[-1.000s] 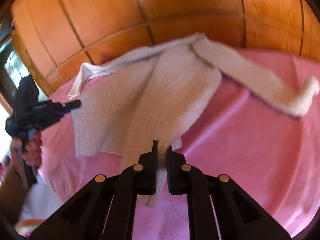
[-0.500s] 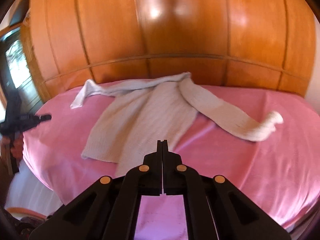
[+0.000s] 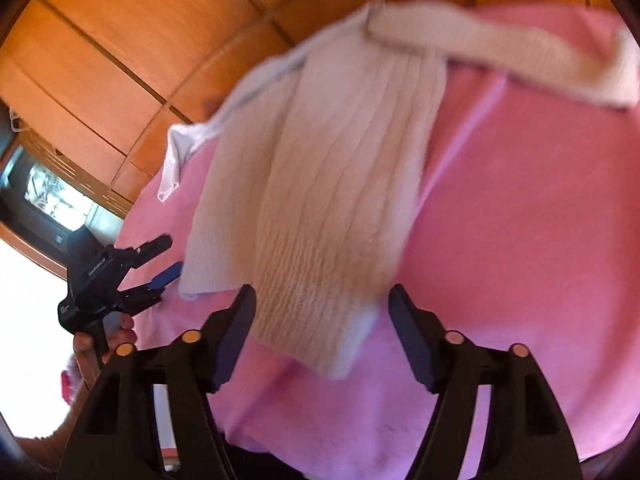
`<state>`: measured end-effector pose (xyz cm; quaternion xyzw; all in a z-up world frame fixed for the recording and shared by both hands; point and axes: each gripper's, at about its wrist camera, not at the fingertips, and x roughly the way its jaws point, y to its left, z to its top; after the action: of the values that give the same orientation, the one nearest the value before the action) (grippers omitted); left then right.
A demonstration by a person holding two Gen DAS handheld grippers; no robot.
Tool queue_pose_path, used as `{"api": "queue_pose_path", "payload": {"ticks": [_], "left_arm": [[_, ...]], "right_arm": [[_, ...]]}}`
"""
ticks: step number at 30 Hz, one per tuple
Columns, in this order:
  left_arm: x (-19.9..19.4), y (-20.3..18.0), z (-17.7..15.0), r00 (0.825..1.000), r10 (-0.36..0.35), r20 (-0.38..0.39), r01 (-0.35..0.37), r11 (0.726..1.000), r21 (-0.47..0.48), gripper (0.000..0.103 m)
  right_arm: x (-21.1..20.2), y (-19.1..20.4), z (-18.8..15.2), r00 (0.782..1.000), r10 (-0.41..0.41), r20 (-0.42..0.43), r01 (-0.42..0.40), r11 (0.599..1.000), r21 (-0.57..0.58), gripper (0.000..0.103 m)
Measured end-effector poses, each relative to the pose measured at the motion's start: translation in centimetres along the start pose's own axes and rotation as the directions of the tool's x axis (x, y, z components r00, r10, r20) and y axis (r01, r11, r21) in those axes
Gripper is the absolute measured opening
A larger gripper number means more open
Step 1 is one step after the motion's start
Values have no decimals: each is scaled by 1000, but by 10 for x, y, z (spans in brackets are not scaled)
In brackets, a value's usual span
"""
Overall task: Fold small clothes
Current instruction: 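Lift and shake the sweater out with both grippers, then lay it flat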
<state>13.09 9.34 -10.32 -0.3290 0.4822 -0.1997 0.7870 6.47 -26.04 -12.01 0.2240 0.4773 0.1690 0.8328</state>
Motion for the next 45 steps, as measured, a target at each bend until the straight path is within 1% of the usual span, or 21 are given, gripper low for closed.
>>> {"api": "queue_pose_path", "payload": {"ticks": [1, 2, 3, 7, 12, 15, 17, 19, 21, 25, 28, 30, 32, 34, 36, 37, 39, 41, 43, 44, 45], "left_arm": [[8, -4, 1, 1000, -12, -19, 13, 1000, 11, 42], [16, -7, 1, 999, -17, -48, 19, 999, 27, 16], [21, -10, 2, 998, -6, -63, 9, 999, 49, 5], [5, -20, 9, 1000, 6, -10, -5, 995, 95, 3], [-77, -43, 29, 990, -34, 134, 8, 983, 184, 3], [-127, -60, 33, 979, -37, 202, -14, 969, 247, 3], [-155, -65, 28, 975, -37, 219, -26, 960, 279, 2], [-171, -64, 15, 976, -18, 216, -51, 949, 310, 3], [-173, -59, -5, 982, 27, 185, -88, 941, 326, 3], [-149, -33, -40, 993, 98, 68, -114, 950, 291, 3], [-136, -8, -53, 985, 158, 67, -169, 958, 232, 4], [-131, 13, -50, 988, 142, 65, -150, 979, 138, 38], [-125, 26, -45, 987, 136, 83, -141, 988, 65, 47], [-117, 31, -42, 992, 105, 72, -108, 993, 48, 47], [-104, 31, -40, 993, 87, 78, -91, 995, 49, 47], [-98, 31, -40, 994, 78, 78, -83, 995, 55, 47], [-81, 32, -33, 996, 54, 69, -57, 997, 44, 56], [-63, 36, -28, 998, 27, 50, -28, 999, 16, 56], [-49, 35, -26, 999, 29, 21, -30, 999, 31, 47], [-42, 33, -26, 999, 38, 0, -38, 998, 48, 18], [-38, 31, -26, 999, 44, -20, -43, 997, 65, 12]], "right_arm": [[4, 4, 3, 1000, -15, -2, 14, 1000, -22, 24], [5, 8, 5, 1000, -22, 7, 23, 999, -38, 17], [0, 15, 9, 999, -40, 30, 42, 996, -72, 15], [-47, 32, 26, 985, -66, 162, 92, 983, -161, 11], [-145, 51, 44, 928, -25, 373, 110, 972, -206, 10], [-195, 58, 40, 889, -7, 458, 121, 968, -221, 9], [-217, 54, 32, 878, -2, 478, 115, 972, -207, 9], [-223, 46, 19, 886, -17, 463, 121, 973, -196, 9], [-210, 29, -1, 915, -74, 397, 148, 976, -160, 9], [-156, -20, -42, 956, -225, 190, 243, 967, -75, 9], [-130, -49, -60, 949, -299, 97, 303, 952, -29, 9], [-117, -63, -66, 951, -302, 63, 301, 953, 15, 9], [-109, -63, -64, 944, -327, 53, 327, 945, 5, 13], [-109, -61, -62, 933, -356, 52, 357, 934, -2, 17], [-115, -61, -57, 919, -388, 71, 388, 921, 18, 38], [-120, -60, -53, 909, -406, 91, 406, 914, 27, 57], [-129, -54, -47, 887, -438, 146, 442, 897, 5, 59], [-125, -44, -39, 887, -425, 180, 435, 900, -18, 68], [-115, -29, -28, 898, -390, 202, 407, 912, -47, 72], [-105, -21, -21, 904, -374, 206, 394, 917, -66, 72], [-94, -12, -14, 910, -358, 210, 382, 920, -85, 72]]}}
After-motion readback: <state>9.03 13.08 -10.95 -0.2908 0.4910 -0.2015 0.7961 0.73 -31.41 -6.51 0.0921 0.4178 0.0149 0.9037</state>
